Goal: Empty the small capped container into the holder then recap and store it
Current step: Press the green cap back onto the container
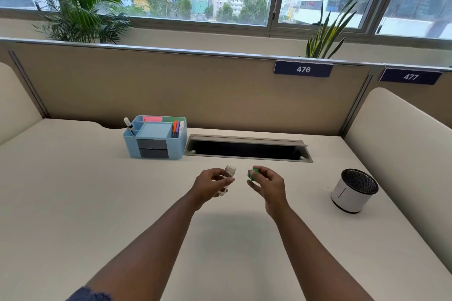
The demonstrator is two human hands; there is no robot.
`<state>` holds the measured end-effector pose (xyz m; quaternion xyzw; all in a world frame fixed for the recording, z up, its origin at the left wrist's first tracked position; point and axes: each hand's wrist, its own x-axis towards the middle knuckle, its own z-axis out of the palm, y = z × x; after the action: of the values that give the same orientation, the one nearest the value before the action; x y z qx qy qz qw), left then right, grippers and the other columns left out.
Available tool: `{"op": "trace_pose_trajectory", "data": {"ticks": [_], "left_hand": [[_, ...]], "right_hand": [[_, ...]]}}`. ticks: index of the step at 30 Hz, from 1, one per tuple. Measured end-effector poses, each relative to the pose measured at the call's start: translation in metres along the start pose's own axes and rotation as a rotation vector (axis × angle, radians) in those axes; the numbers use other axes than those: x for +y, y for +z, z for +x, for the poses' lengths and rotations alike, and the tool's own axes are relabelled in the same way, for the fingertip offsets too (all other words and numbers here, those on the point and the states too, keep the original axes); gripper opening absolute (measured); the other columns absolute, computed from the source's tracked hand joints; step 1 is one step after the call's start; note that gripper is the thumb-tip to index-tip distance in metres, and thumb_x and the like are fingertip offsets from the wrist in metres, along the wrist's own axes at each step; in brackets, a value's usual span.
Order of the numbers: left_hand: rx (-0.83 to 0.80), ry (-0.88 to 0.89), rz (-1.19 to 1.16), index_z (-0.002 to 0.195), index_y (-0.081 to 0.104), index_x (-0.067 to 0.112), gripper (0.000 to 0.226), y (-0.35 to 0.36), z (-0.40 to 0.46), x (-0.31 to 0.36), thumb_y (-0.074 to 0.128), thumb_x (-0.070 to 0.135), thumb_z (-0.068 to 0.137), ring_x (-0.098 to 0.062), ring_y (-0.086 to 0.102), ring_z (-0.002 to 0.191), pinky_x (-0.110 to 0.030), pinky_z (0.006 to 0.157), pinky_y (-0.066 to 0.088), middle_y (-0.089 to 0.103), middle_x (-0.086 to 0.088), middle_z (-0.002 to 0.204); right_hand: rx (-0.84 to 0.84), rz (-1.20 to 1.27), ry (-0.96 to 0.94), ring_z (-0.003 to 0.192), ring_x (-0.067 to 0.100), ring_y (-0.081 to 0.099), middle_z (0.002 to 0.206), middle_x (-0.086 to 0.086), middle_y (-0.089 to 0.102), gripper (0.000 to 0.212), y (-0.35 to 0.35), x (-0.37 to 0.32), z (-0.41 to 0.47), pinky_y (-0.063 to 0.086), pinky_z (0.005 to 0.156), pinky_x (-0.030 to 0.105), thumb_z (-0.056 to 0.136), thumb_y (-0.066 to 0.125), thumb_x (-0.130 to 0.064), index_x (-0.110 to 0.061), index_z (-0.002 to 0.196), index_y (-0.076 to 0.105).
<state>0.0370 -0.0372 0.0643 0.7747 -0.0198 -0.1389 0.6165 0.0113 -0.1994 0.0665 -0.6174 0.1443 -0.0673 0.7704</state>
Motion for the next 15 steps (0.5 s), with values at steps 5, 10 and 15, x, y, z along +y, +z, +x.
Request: {"op": "trace_pose_trajectory", "data": {"ticks": [5, 10, 15], "left_hand": [[-0.12, -0.005, 0.04, 0.105, 0.063, 0.013, 0.023, 0.005, -0.005, 0.006, 0.065, 0.022, 0.084, -0.013, 0.062, 0.074, -0.023, 0.066, 0.05, 0.063, -0.005, 0.09], [-0.131, 0.026, 0.027, 0.107, 0.06, 0.015, 0.023, 0.008, -0.008, 0.012, 0.063, 0.024, 0.086, -0.009, 0.062, 0.074, -0.018, 0.063, 0.052, 0.063, 0.0, 0.086], [-0.13, 0.053, 0.023, 0.108, 0.06, 0.012, 0.024, 0.008, -0.01, 0.014, 0.062, 0.024, 0.087, -0.01, 0.062, 0.075, -0.02, 0.065, 0.052, 0.064, 0.001, 0.083]], "right_hand": [[-0.097, 0.155, -0.05, 0.093, 0.027, 0.06, 0.096, 0.017, 0.06, 0.008, 0.017, -0.026, -0.01, 0.051, 0.087, 0.035, 0.085, 0.059, -0.003, -0.011, 0.084, 0.059], [-0.111, 0.11, -0.094, 0.088, 0.025, 0.062, 0.095, 0.017, 0.062, 0.007, 0.019, -0.026, -0.018, 0.055, 0.077, 0.028, 0.084, 0.061, -0.004, -0.011, 0.083, 0.061], [-0.142, 0.029, -0.171, 0.08, 0.02, 0.066, 0.092, 0.017, 0.065, 0.005, 0.015, -0.023, -0.019, 0.059, 0.07, 0.023, 0.081, 0.063, -0.002, -0.003, 0.086, 0.062]]}}
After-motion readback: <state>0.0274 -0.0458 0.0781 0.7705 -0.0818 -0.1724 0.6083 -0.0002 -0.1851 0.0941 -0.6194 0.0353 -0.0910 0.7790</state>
